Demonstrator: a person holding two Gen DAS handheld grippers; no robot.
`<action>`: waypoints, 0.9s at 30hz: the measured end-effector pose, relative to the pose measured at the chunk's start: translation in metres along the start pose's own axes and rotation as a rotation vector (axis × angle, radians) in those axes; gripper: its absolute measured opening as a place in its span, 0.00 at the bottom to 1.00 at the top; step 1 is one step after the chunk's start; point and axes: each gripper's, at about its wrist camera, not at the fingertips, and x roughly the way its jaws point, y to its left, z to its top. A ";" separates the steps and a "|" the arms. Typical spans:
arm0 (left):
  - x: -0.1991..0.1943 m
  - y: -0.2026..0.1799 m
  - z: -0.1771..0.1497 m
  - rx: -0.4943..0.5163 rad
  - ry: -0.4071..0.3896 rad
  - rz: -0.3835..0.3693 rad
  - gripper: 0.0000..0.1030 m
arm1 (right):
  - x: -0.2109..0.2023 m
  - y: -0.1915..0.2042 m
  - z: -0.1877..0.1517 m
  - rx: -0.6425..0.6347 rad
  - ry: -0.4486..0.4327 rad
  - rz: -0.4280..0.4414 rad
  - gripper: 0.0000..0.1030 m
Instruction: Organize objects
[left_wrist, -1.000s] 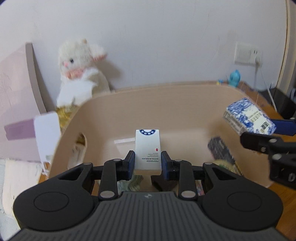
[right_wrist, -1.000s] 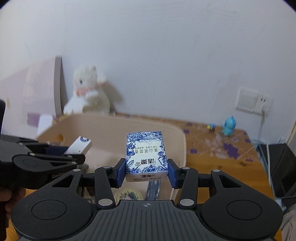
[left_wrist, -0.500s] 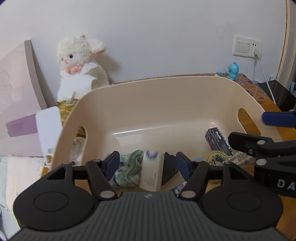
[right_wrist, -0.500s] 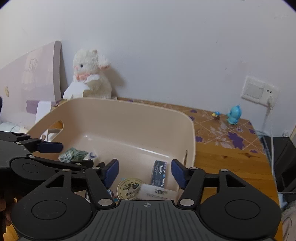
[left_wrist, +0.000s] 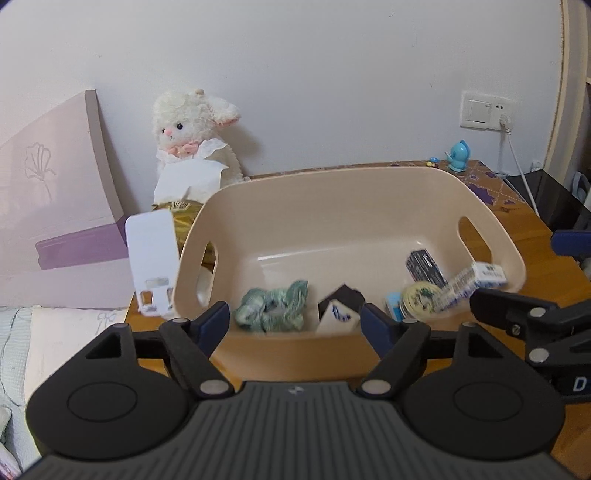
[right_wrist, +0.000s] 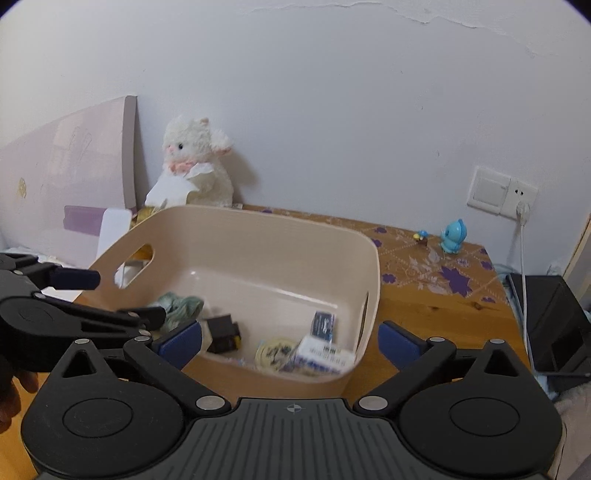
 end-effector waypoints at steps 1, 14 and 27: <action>-0.004 0.000 -0.004 0.000 0.004 -0.006 0.77 | -0.003 0.000 -0.004 0.008 0.013 0.006 1.00; -0.066 0.007 -0.052 0.011 -0.013 -0.024 0.77 | -0.057 0.014 -0.046 -0.002 0.020 0.012 1.00; -0.096 0.009 -0.092 0.024 -0.013 -0.019 0.77 | -0.087 0.013 -0.078 -0.013 0.052 0.020 1.00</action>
